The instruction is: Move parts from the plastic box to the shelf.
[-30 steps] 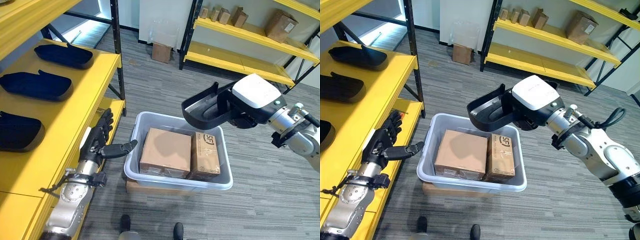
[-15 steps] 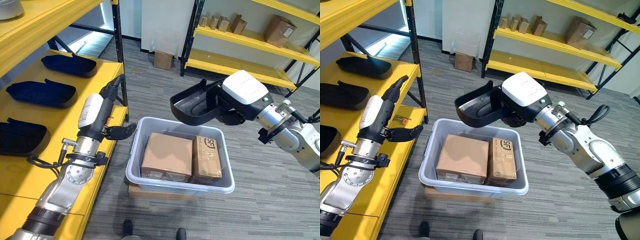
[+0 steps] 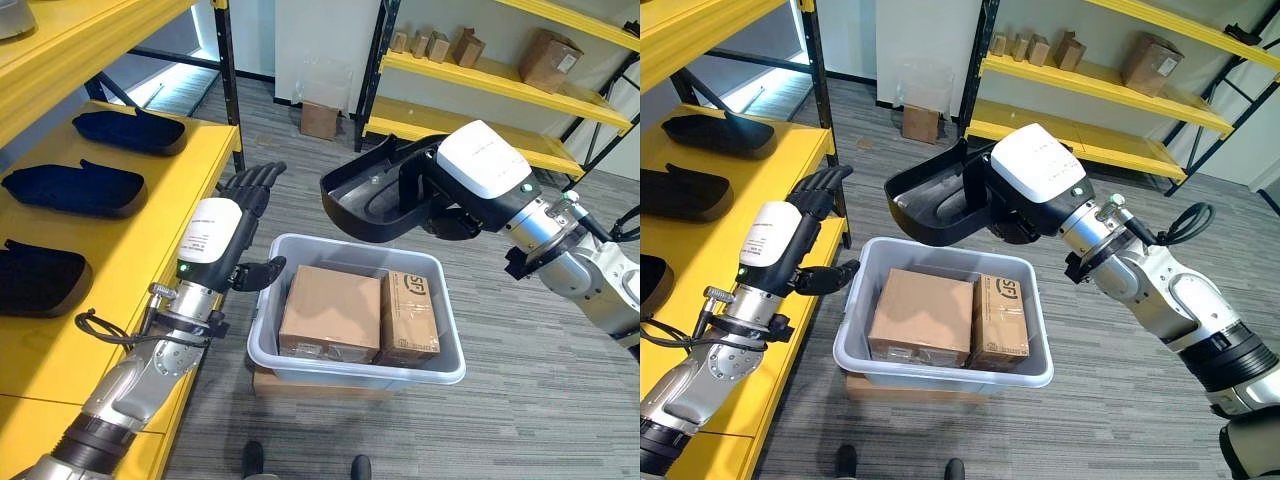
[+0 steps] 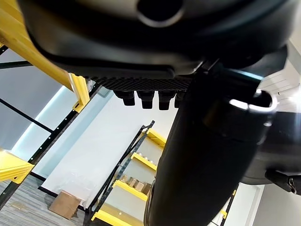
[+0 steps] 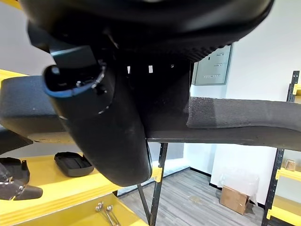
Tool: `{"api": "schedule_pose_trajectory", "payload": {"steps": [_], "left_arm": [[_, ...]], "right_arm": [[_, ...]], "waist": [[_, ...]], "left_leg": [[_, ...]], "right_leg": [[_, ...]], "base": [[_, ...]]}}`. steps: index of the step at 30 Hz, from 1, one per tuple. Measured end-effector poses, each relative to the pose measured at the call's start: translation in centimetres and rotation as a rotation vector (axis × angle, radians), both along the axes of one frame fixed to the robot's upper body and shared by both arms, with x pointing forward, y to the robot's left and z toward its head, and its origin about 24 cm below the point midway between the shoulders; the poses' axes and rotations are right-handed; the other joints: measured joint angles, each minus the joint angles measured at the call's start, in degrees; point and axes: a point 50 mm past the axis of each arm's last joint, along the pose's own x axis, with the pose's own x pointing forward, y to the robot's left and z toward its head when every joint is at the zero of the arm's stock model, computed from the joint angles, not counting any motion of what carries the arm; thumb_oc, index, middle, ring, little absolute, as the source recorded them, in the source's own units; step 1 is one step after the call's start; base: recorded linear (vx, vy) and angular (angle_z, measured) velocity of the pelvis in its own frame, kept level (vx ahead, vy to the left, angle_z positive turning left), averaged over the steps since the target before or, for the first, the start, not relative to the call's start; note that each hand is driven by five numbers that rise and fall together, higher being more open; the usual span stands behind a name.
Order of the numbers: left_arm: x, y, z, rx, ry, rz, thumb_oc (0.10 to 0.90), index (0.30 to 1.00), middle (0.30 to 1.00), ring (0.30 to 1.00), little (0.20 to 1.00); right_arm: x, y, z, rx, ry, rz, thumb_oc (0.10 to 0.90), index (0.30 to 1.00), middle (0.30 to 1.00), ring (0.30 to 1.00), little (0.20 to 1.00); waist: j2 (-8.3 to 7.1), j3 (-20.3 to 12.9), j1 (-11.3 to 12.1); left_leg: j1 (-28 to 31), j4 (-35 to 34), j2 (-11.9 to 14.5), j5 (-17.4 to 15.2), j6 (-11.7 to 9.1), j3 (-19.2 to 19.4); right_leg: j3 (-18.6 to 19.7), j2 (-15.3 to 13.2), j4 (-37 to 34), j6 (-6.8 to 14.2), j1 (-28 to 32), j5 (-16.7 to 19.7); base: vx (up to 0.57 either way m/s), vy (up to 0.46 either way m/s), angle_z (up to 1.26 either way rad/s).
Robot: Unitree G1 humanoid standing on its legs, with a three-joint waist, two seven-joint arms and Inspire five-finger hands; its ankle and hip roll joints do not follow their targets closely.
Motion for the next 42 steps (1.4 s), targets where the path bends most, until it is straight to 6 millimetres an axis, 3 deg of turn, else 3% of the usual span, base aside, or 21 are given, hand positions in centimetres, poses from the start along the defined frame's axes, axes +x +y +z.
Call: {"api": "schedule_pose_trajectory", "payload": {"steps": [9, 28, 38, 42], "left_arm": [[0.1, -0.7, -0.1, 0.037, -0.009, -0.023, 0.9, 1.0, 1.0, 1.0, 1.0], [0.1, -2.4, 2.1, 0.045, -0.144, -0.082, 0.9, 1.0, 1.0, 1.0, 1.0], [0.4, -3.6, 4.2, 0.047, -0.24, -0.126, 0.9, 1.0, 1.0, 1.0, 1.0], [0.4, -4.3, 4.0, 0.074, -0.242, -0.152, 0.9, 1.0, 1.0, 1.0, 1.0]], "right_arm": [[0.0, 0.3, 0.2, 0.018, -0.016, 0.015, 0.4, 0.3, 0.3, 0.3, 0.3], [0.2, 2.2, -0.9, 0.067, 0.02, 0.076, 0.4, 0.3, 0.3, 0.3, 0.3], [0.2, 2.4, -0.6, 0.065, 0.011, 0.082, 0.4, 0.3, 0.3, 0.3, 0.3], [0.3, 2.6, -0.2, 0.067, 0.001, 0.091, 0.4, 0.3, 0.3, 0.3, 0.3]], "waist": [[-0.01, -0.02, -0.16], [0.02, -0.51, -0.82], [0.09, -0.54, -0.95], [0.36, -0.7, -1.06]], "left_leg": [[0.57, -0.04, 0.04, -0.04, -0.06, 0.11], [0.17, -0.04, 0.04, 0.08, -0.03, -0.38], [0.2, -0.03, 0.04, 0.09, -0.01, -0.31], [0.35, -0.03, 0.03, 0.07, 0.0, -0.09]], "right_leg": [[0.17, 0.01, -0.04, -0.03, 0.52, -0.02], [-0.56, 0.01, -0.03, -0.08, 0.47, -0.04], [-0.49, 0.01, -0.04, -0.1, 0.44, -0.05], [-0.43, 0.01, -0.02, -0.09, 0.45, -0.04]], "base": [[0.0, 0.0, 0.0], [0.0, 0.0, 0.01], [0.0, 0.0, 0.0], [0.0, 0.005, -0.02]]}}
